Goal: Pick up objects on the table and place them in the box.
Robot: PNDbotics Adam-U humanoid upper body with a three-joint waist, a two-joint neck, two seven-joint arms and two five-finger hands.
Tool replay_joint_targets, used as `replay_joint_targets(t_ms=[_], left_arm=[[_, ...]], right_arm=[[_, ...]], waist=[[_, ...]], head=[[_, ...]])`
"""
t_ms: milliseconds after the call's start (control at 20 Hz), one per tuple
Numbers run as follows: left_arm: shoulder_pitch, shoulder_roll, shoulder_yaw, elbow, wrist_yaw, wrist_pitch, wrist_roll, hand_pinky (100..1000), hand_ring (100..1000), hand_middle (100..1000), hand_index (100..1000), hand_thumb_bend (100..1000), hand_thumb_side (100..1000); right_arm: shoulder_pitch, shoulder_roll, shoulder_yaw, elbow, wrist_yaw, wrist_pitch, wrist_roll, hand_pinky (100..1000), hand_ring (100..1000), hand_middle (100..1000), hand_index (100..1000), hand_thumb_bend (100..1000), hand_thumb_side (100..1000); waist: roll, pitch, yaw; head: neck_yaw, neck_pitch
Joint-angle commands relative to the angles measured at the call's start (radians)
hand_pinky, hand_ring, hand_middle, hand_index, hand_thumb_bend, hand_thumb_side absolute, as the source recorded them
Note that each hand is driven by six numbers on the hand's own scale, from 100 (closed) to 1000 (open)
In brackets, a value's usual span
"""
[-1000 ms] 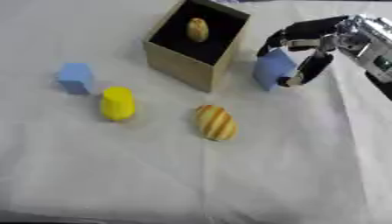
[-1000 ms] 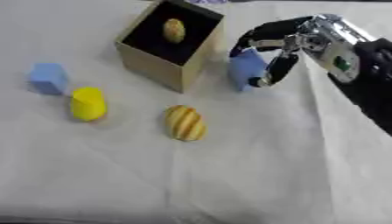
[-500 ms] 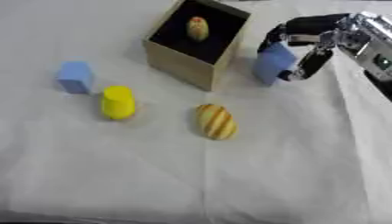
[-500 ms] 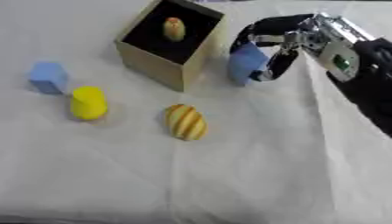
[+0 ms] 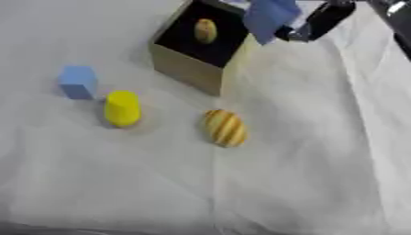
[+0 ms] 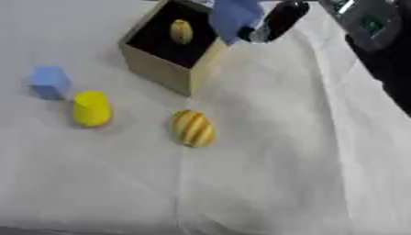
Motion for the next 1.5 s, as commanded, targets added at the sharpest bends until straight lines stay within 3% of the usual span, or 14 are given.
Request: replay_joint_targets(t_ms=[50,350,550,600,700,850,950,1150,1500], left_arm=[[-0.003,0.019,0.001,-0.015,-0.005,0.0,-0.006,693,617,581,742,375,601],[-0.006,0.017,-0.001,-0.016,-0.001,-0.001,-0.009,693,618,582,742,374,601],[-0.009,0.017,-0.001,-0.016,0.0,-0.002,-0.011,694,618,582,742,373,601],[-0.01,0.017,-0.002,-0.016,0.0,-0.002,-0.012,694,618,582,742,378,595],[-0.011,0.016,-0.003,-0.016,0.0,-0.002,-0.013,694,618,582,742,373,601],[-0.012,0.016,-0.003,-0.015,0.0,-0.002,-0.015,694,619,582,742,373,601],[-0.012,0.015,-0.003,-0.015,0.001,-0.002,-0.015,695,619,583,742,372,602],[-0.013,0.015,-0.004,-0.015,0.001,-0.001,-0.018,695,619,583,742,372,602],[-0.013,0.014,-0.004,-0.017,0.0,-0.002,-0.022,696,620,584,743,373,602]], right_arm=[[-0.066,0.045,-0.002,0.036,0.02,0.005,0.029,873,788,613,759,227,100],[-0.121,0.162,0.016,0.224,0.098,-0.038,0.041,874,791,622,762,189,100],[-0.122,0.205,0.022,0.322,0.145,-0.079,0.035,874,793,627,763,184,100],[-0.122,0.212,0.023,0.341,0.154,-0.089,0.034,874,794,629,765,227,100],[-0.122,0.224,0.024,0.369,0.173,-0.107,0.031,875,801,642,774,181,100],[-0.121,0.238,0.021,0.388,0.187,-0.13,0.023,895,875,767,870,156,100],[-0.123,0.245,0.017,0.391,0.189,-0.14,0.012,916,924,844,917,128,187],[-0.125,0.251,0.012,0.393,0.204,-0.138,-0.016,921,938,866,926,140,203],[-0.122,0.243,0.004,0.366,0.21,-0.138,-0.026,924,944,874,926,209,137]], waist=[[0.002,-0.023,0.002],[0.001,-0.02,0.015],[0.002,-0.018,0.019],[0.002,-0.018,0.02],[0.004,-0.018,0.02],[0.005,-0.017,0.021],[0.006,-0.017,0.021],[0.006,-0.017,0.021],[0.002,-0.02,0.017]], head=[[-0.003,0.004],[-0.009,0.004],[-0.011,0.004],[-0.012,0.004],[-0.013,0.004],[-0.015,0.004],[-0.016,0.004],[-0.015,0.004],[-0.01,0.004]])
